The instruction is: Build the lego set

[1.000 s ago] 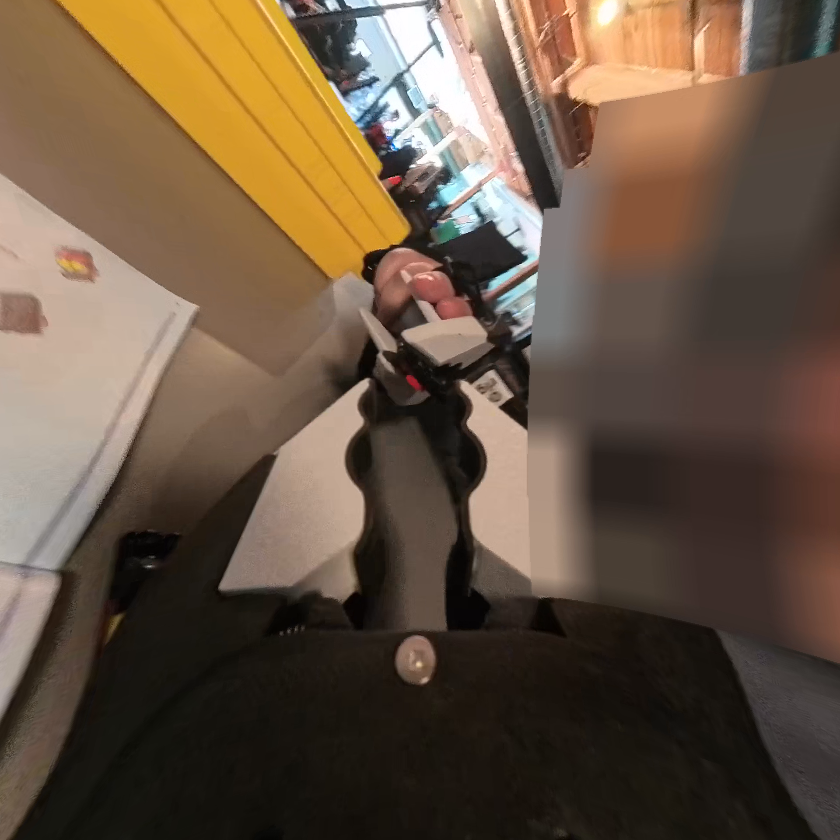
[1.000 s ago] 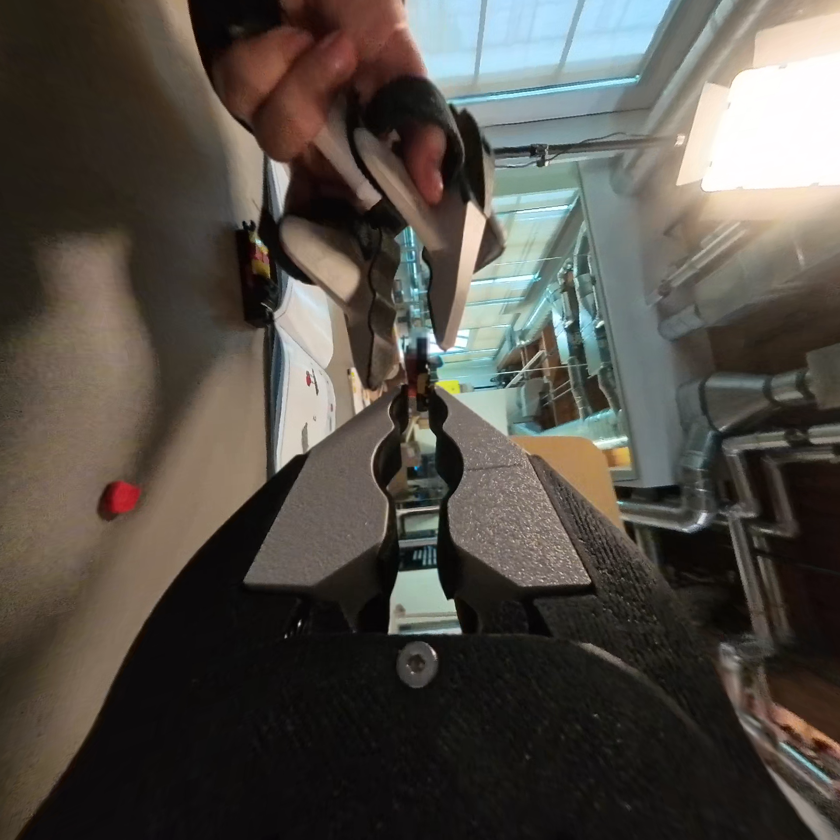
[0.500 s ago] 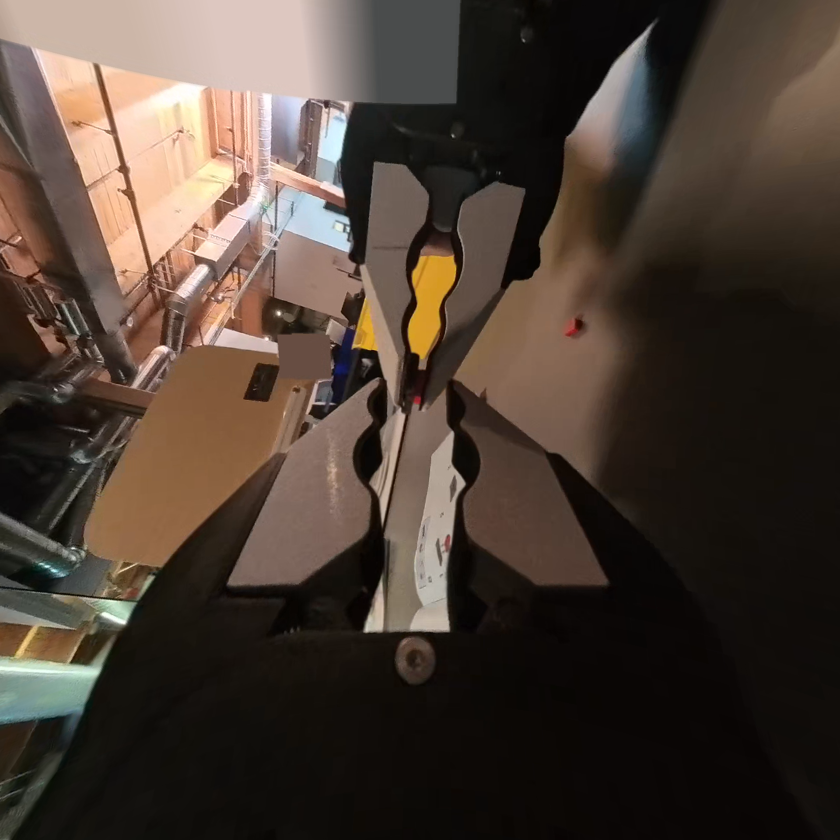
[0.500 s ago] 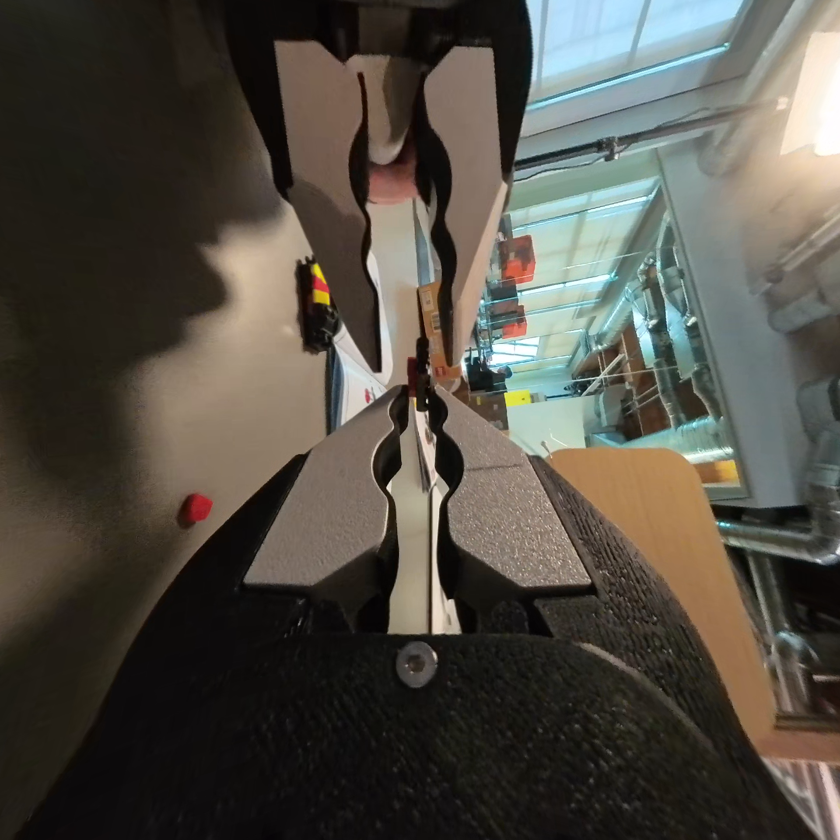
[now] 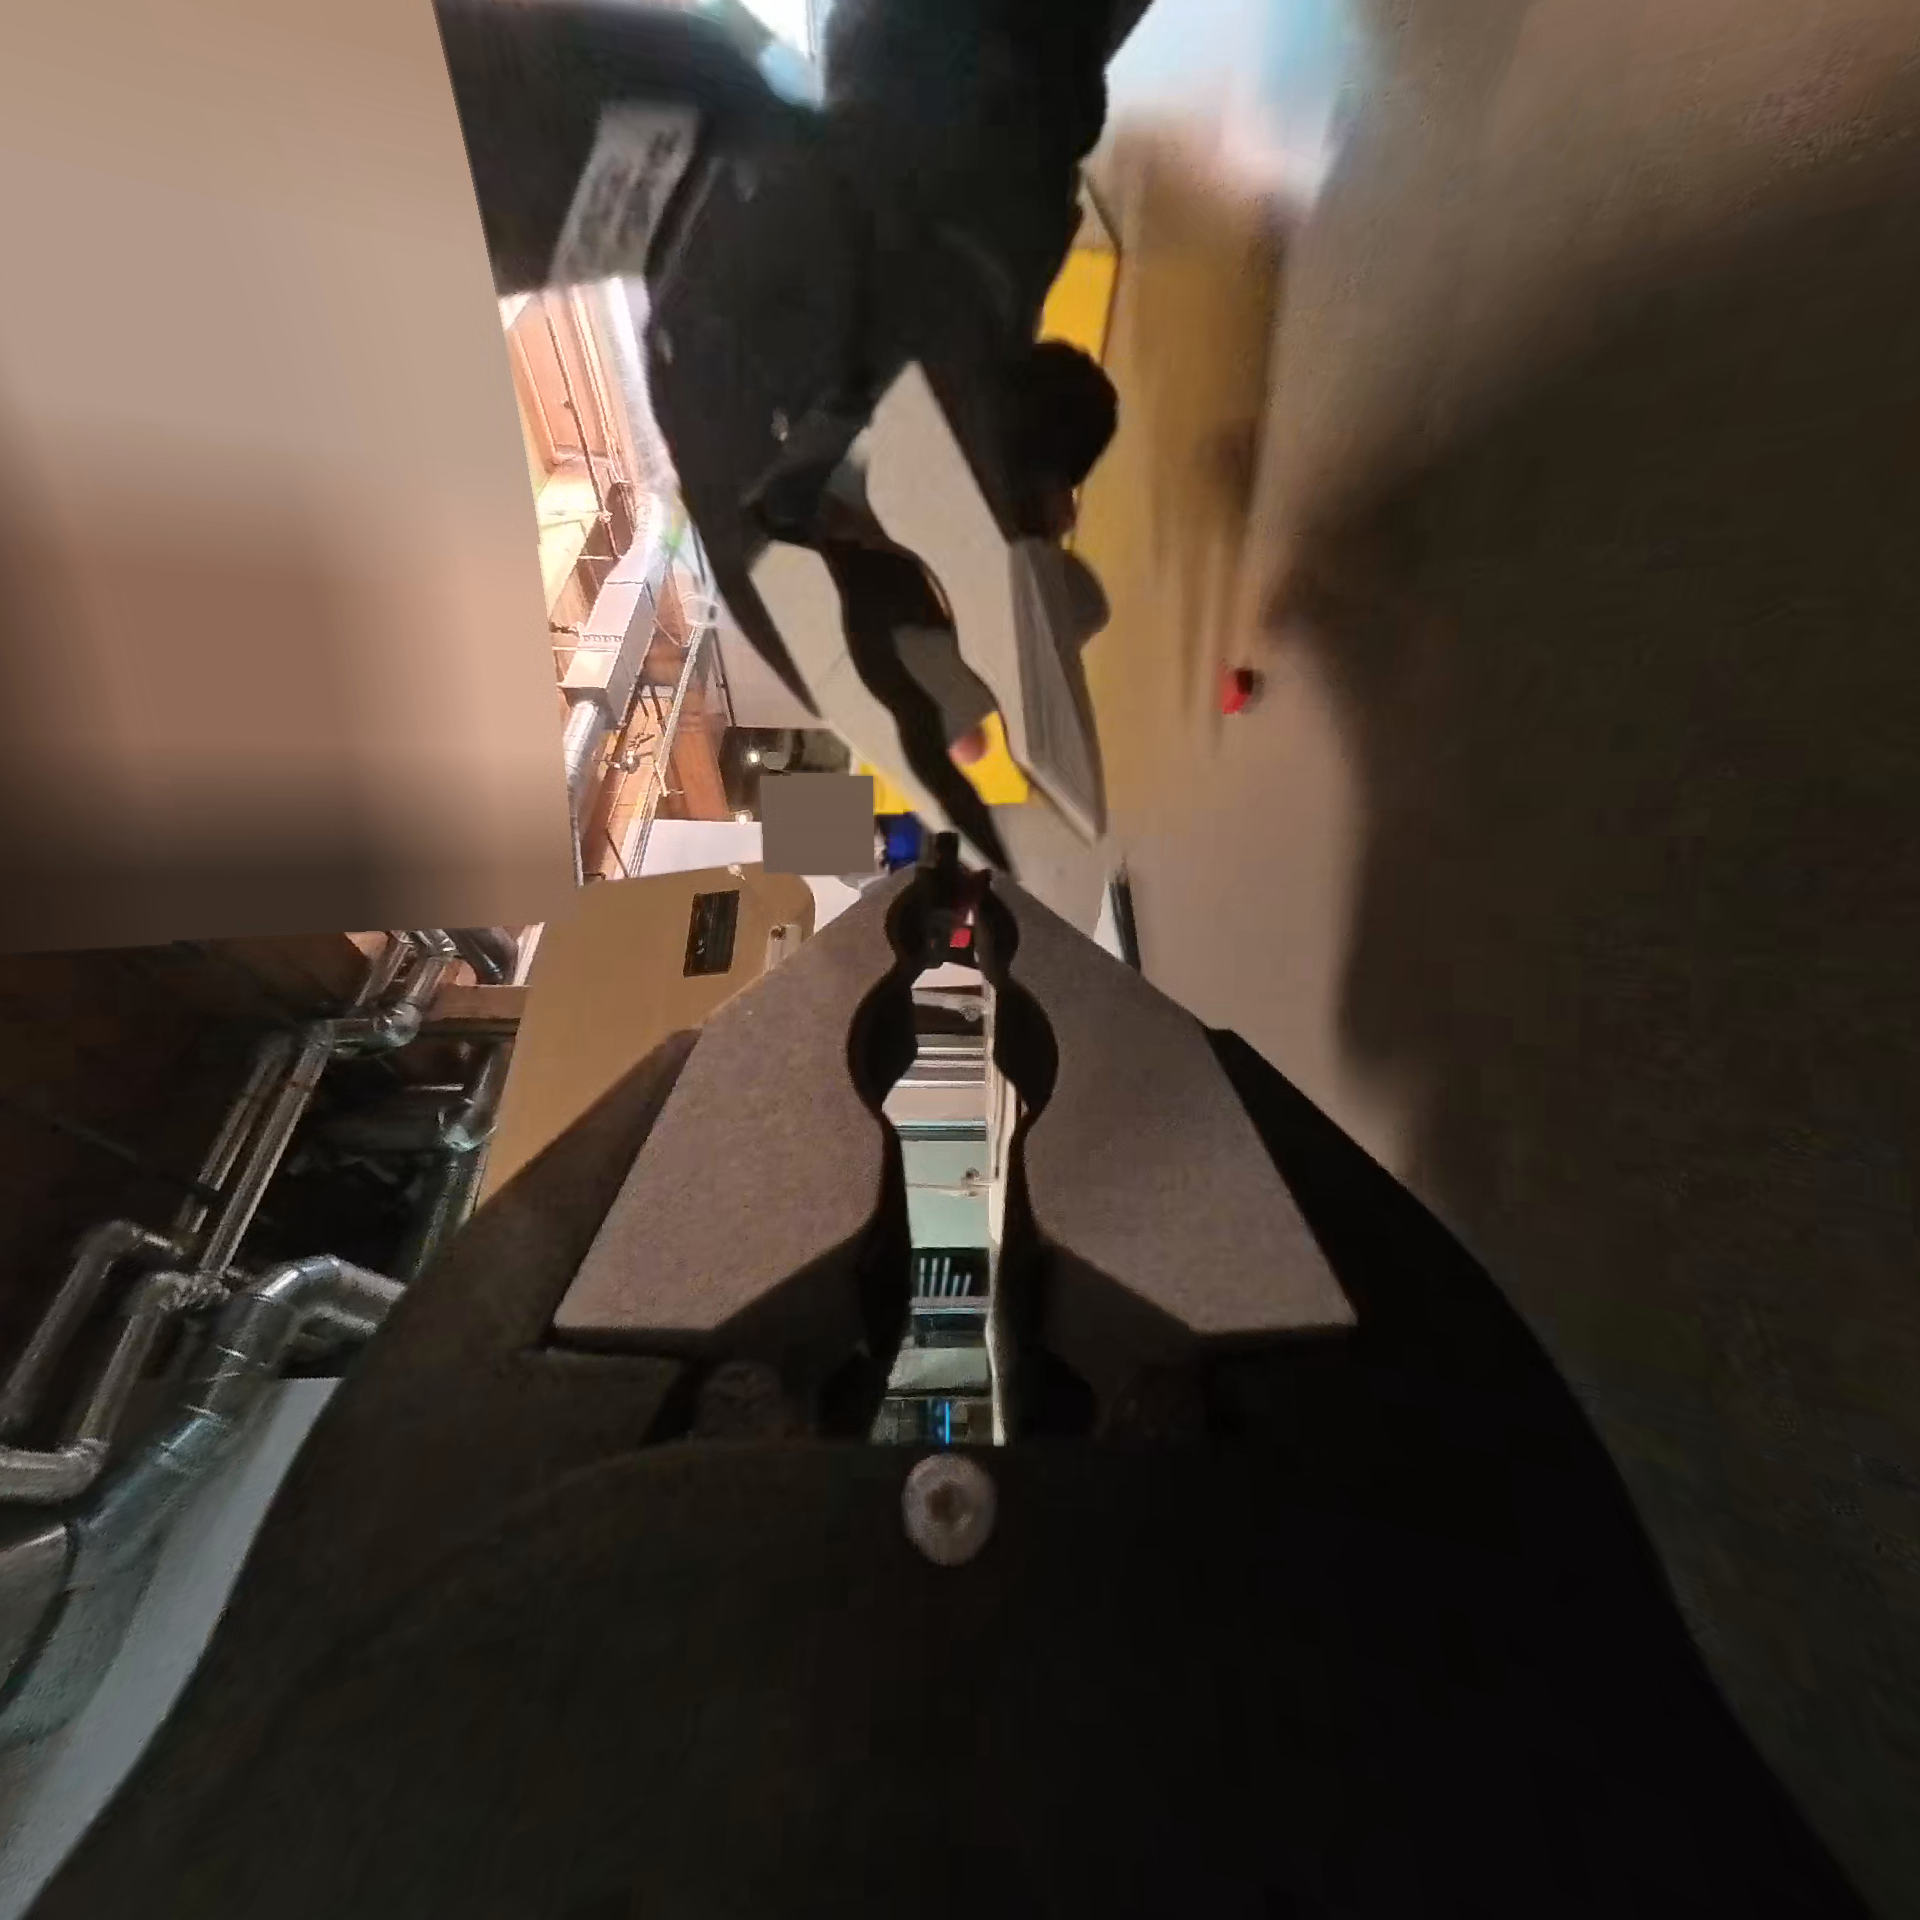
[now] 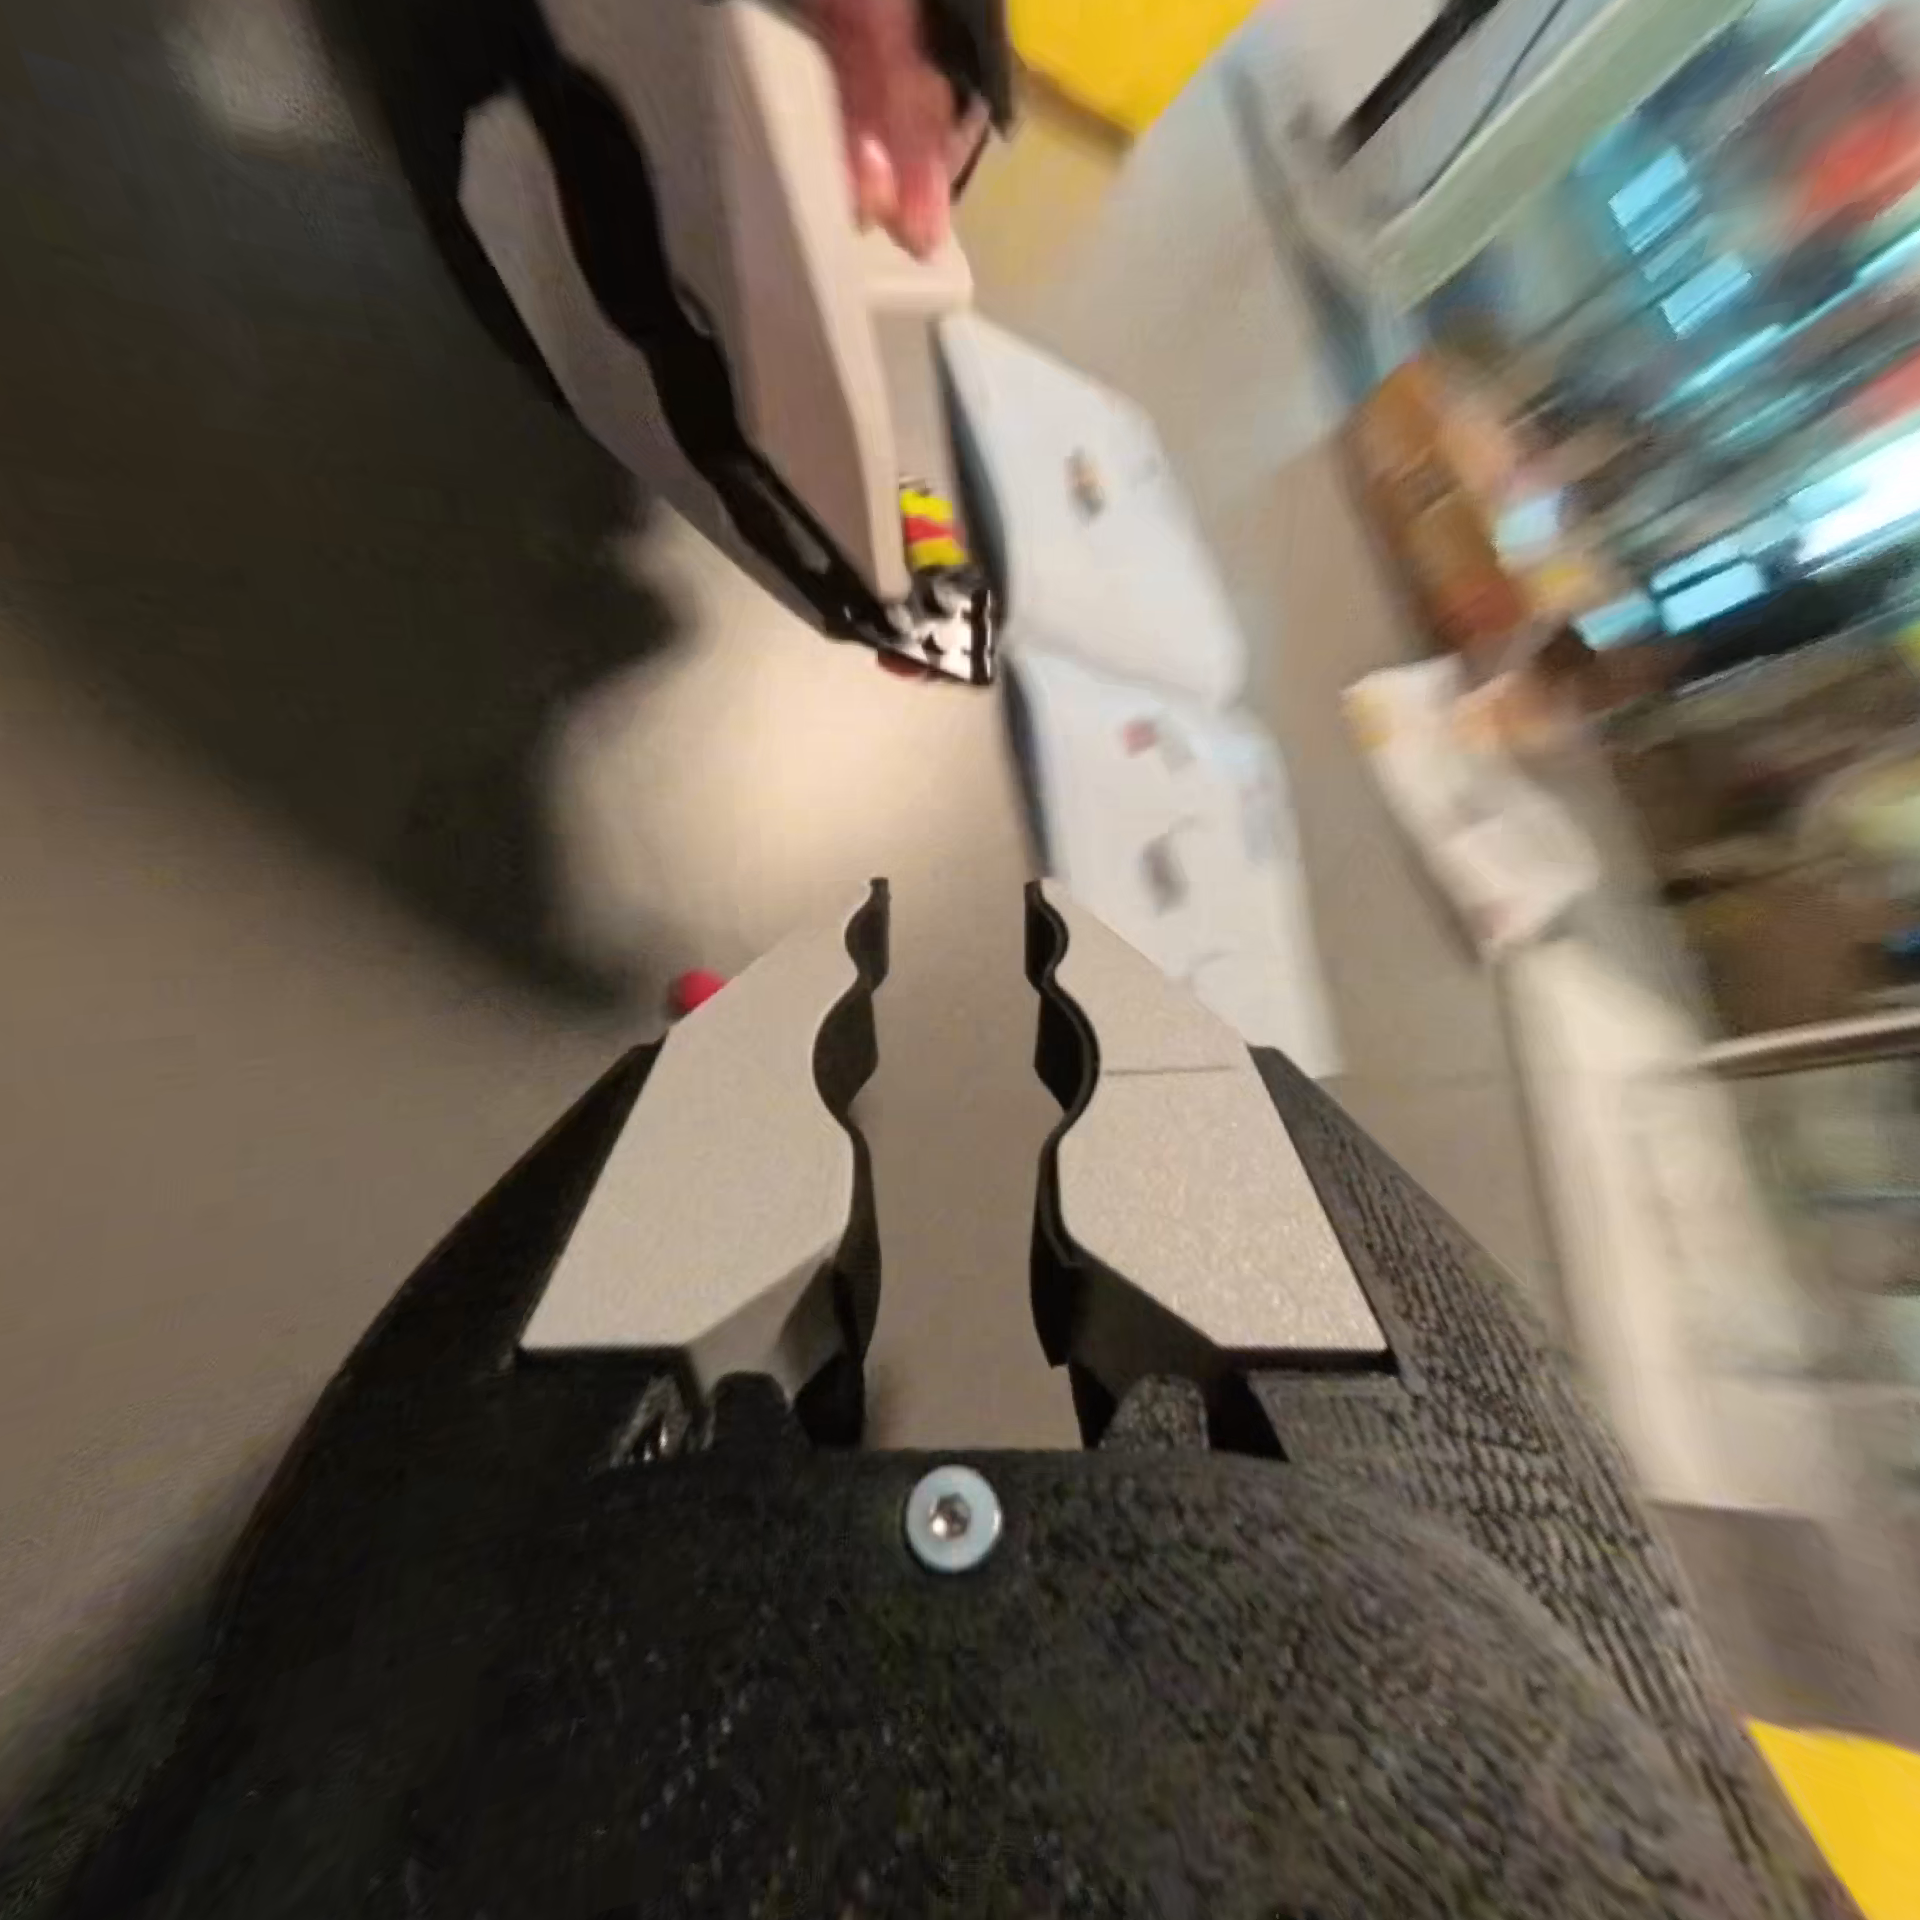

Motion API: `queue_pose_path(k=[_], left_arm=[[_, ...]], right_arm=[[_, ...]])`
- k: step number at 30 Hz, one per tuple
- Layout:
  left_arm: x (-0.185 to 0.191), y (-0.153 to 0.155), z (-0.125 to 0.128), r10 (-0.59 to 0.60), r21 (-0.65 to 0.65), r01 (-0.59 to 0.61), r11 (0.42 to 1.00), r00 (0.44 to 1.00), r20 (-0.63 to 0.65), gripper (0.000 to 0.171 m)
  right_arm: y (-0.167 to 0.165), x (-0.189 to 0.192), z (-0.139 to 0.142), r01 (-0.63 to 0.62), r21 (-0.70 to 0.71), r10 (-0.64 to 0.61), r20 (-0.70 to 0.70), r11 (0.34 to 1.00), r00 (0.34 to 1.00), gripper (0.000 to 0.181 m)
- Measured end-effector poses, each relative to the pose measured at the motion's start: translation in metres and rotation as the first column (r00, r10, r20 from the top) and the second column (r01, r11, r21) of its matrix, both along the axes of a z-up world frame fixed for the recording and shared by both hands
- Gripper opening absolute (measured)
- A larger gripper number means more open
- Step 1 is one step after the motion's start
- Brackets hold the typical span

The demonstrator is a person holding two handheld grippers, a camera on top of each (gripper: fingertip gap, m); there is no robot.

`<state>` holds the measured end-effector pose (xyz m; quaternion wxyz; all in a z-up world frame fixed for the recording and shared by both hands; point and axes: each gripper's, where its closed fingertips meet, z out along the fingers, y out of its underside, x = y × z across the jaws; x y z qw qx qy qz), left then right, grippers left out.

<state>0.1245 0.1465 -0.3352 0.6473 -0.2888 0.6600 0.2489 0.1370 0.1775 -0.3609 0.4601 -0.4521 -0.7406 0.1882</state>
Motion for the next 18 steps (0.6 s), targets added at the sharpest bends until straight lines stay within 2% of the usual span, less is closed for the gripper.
queue_pose_path(k=[2, 3, 7, 16, 18], left_arm=[[0.003, -0.001, -0.003, 0.006, -0.021, -0.006, 1.000, 1.000, 0.009, 0.006], [0.004, -0.001, -0.006, 0.010, -0.038, -0.010, 0.999, 1.000, 0.010, 0.006], [0.004, 0.005, -0.019, 0.066, -0.072, -0.069, 0.995, 0.997, -0.038, 0.006], [0.005, 0.006, -0.033, 0.110, -0.099, -0.119, 0.988, 0.990, -0.089, 0.006], [0.005, 0.006, -0.033, 0.109, -0.104, -0.118, 0.988, 0.990, -0.088, 0.006]], right_arm=[[-0.015, 0.016, -0.012, -0.008, -0.367, 0.035, 0.068, 0.930, 0.997, 0.027], [-0.019, 0.021, -0.016, -0.002, -0.453, 0.046, 0.086, 0.891, 0.995, 0.028], [-0.027, 0.027, -0.026, 0.003, -0.504, 0.071, 0.128, 0.863, 0.989, 0.023], [-0.028, 0.022, -0.030, 0.069, -0.469, 0.003, 0.152, 0.881, 0.988, 0.016], [-0.028, 0.023, -0.030, 0.070, -0.455, 0.002, 0.157, 0.888, 0.988, 0.008]])
